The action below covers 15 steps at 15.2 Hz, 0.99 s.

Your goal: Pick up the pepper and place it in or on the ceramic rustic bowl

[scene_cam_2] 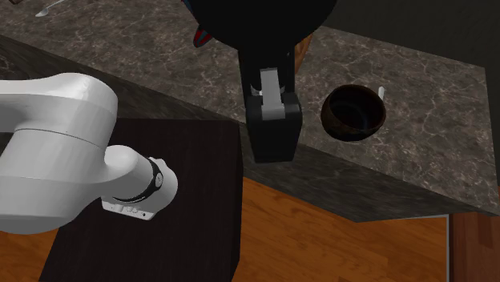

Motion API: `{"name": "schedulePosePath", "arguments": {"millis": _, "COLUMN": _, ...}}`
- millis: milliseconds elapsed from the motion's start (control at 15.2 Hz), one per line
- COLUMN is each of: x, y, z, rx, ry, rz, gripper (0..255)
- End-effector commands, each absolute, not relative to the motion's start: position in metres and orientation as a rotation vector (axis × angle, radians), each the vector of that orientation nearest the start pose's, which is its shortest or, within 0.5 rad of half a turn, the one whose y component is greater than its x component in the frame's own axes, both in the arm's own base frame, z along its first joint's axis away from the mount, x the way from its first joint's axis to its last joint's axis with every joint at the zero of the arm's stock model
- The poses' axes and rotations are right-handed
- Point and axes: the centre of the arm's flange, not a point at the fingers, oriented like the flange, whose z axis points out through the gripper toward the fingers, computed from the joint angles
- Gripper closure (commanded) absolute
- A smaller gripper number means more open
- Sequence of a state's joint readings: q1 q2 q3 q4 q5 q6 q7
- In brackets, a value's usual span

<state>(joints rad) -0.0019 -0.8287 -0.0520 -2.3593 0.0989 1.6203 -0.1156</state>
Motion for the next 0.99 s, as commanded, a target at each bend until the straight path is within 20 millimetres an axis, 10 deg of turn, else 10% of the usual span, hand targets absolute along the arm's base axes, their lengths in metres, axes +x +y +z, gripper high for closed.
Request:
{"name": "schedulePosePath", "arguments": {"millis": 0, "x": 0.3, "y": -0.012, "z": 0.607, "rx": -3.006, "ry": -0.115, "rz": -0.15, "gripper": 0}}
{"name": "schedulePosePath", "arguments": {"millis": 924, "x": 0.317, "y": 0.118, "z": 0.471, "rx": -3.051, "ry": -0.006, "rz": -0.029, "gripper": 0}}
